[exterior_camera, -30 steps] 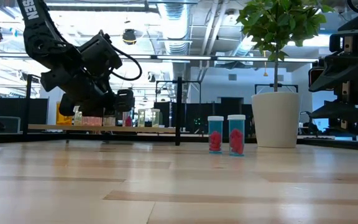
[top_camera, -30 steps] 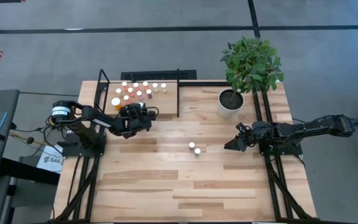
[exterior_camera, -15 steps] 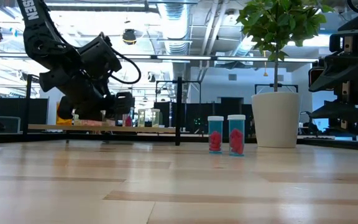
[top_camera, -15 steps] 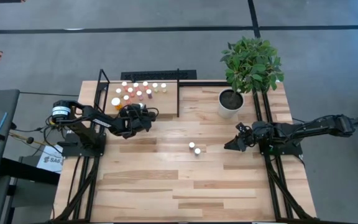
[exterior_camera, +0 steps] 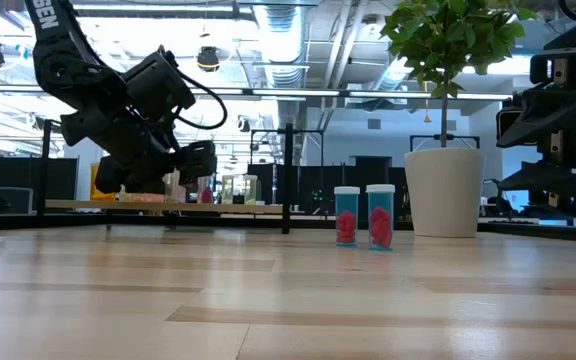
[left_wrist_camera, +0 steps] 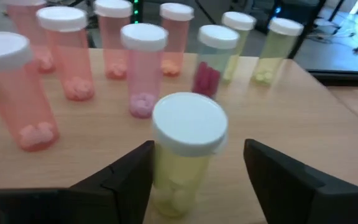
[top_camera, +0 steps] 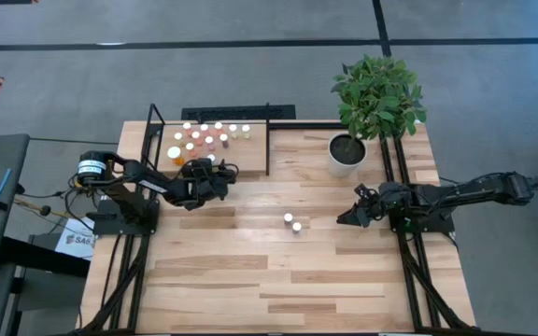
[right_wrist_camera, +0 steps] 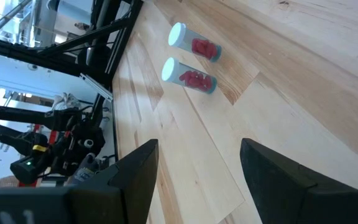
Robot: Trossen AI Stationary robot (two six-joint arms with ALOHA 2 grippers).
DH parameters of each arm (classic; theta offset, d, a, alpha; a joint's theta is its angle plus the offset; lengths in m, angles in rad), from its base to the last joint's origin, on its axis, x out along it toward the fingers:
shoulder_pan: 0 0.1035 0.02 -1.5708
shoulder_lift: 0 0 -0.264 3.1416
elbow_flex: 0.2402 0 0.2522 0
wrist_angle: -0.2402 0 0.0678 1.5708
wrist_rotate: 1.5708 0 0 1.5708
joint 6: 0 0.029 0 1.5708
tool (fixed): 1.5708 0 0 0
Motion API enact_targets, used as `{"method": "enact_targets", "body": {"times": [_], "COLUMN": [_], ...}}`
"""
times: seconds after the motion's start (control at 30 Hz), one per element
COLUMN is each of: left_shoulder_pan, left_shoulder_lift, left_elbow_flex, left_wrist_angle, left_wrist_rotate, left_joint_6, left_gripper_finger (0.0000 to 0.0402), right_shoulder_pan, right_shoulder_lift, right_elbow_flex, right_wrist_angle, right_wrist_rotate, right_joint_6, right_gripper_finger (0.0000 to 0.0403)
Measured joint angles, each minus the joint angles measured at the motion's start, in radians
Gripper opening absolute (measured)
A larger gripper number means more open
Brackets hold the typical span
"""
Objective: Pick and place medicine bottles onto shelf by color
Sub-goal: Put the blue pill bottle on the shelf
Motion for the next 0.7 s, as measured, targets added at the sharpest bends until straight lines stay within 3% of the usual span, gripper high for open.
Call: {"method": "enact_targets", "body": {"times": [0.3, 0.7], "left_shoulder_pan": [-0.074, -0.249], "left_shoulder_lift": [-0.001, -0.006], "left_elbow_flex": [0.000, 0.000], "left_wrist_angle": [0.013, 0.015], "left_wrist_rotate": [-0.085, -0.506], "left_joint_6": [0.016, 0.019], "left_gripper_finger": [0.0275, 0.0287], "right_shoulder_pan": [0.000, 0.000], "right_shoulder_lift": [0.000, 0.000], "right_elbow_flex": [0.000, 0.000], "right_wrist_angle": [0.000, 0.000], "right_wrist_rotate": [0.000, 0.000], "right_joint_6": [0.000, 0.000], "right_gripper_finger": [0.0249, 0.0249]}}
